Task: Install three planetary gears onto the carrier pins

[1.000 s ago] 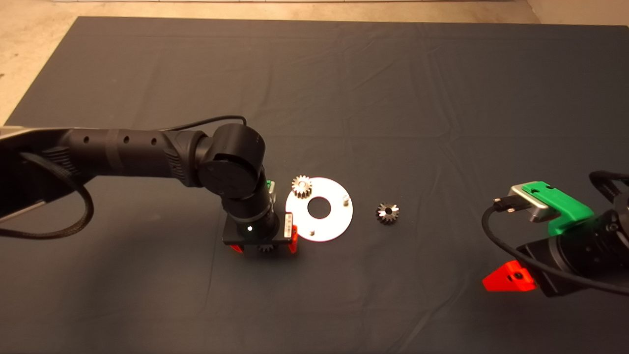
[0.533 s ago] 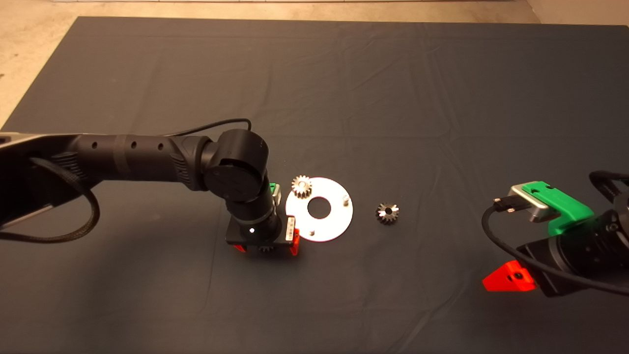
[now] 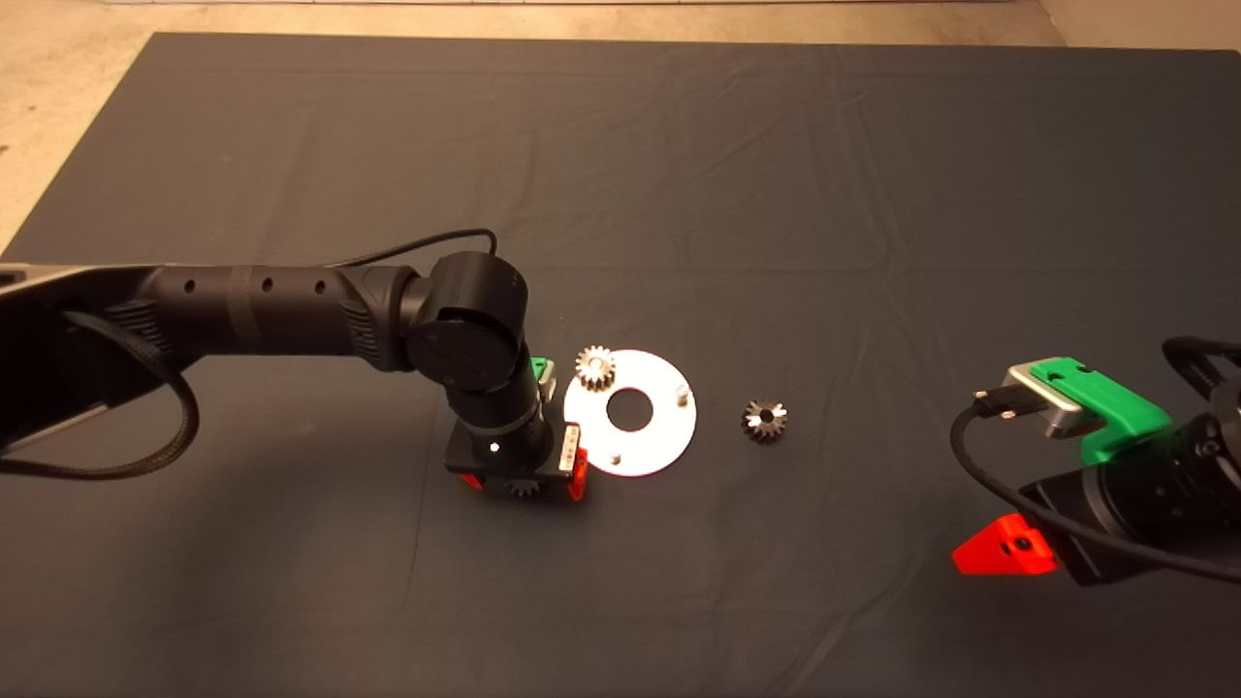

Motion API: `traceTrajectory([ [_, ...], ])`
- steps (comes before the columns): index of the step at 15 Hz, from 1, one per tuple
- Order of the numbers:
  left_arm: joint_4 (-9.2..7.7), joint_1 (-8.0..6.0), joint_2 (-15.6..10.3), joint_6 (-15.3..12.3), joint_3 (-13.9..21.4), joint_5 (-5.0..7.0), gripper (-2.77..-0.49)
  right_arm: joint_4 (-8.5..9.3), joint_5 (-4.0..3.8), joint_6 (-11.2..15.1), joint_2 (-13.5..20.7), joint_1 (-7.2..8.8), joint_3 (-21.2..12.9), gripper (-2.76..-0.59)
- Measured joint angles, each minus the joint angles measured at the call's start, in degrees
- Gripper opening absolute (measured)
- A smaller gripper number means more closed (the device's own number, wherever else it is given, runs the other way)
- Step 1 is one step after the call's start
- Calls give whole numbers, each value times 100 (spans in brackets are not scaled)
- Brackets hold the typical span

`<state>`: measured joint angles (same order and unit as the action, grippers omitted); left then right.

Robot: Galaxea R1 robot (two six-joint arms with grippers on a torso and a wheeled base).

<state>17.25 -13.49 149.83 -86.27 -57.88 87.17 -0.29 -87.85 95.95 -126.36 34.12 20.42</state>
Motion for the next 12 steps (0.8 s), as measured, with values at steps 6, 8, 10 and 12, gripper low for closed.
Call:
traceTrajectory([
  [6, 83, 0, -2, 0, -13, 0, -87, 0, 0, 0, 0, -2, 0, -63],
  [8, 99, 0, -2, 0, -29, -2, -90, 0, 0, 0, 0, -20, 0, -63],
  [10, 107, 0, -5, 2, -88, 0, -104, 0, -1, 0, 0, -30, 0, -63],
  [12, 107, 0, -11, 2, -99, 0, -104, 0, 0, 0, 0, -30, 0, -63],
])
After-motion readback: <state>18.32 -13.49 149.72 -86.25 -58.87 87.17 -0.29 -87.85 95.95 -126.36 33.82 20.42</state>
